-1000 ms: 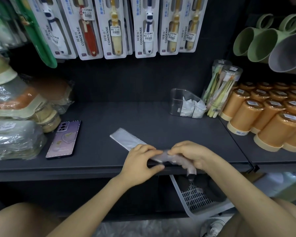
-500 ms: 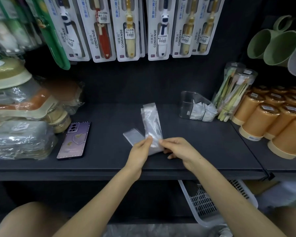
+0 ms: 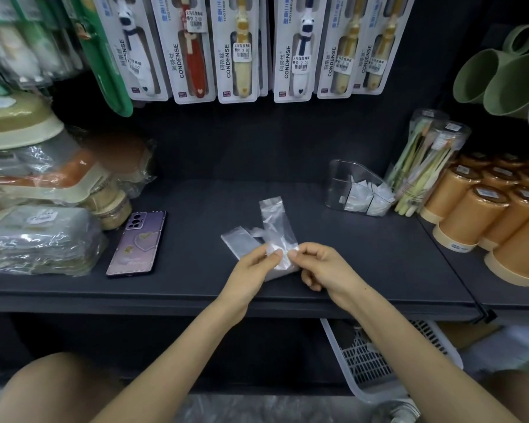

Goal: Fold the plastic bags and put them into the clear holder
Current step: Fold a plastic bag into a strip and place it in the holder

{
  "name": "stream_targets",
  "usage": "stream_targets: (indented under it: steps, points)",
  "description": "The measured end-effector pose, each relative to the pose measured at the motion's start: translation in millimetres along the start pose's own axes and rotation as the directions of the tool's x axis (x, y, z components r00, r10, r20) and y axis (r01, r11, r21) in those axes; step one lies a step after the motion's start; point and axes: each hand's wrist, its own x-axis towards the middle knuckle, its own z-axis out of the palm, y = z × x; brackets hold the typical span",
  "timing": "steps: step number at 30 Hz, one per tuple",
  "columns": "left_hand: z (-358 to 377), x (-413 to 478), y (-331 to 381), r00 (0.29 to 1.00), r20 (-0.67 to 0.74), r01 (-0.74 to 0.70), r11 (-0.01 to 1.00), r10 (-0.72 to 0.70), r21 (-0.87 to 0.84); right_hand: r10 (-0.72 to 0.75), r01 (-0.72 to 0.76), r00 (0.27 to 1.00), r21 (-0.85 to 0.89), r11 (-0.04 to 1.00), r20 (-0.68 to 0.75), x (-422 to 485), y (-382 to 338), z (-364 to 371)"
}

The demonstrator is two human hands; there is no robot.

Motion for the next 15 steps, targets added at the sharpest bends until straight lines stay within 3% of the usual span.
stream_targets:
  steps: [6,11,15]
  points:
    - [-16.8,7.1,3.2,0.998,0.024,0.060,0.989,-0.058,-0.139,0.098,-0.086,0.990,-0.119,0.989,0.101,-1.4,-4.5,-0.6]
    - [-27.4,25.1,9.3,0.990,-0.071,0.100,0.957,-0.124,-0.272,0.148,-0.119,0.986,-0.308,0.944,0.073,-0.2,-7.4,-2.2]
    - [-34.5,45.6,10.1,0.976,-0.152,0.110,0.955,-0.156,-0.275,0.131,-0.093,0.990,-0.478,0.873,0.047,2.7,-9.9,-4.6]
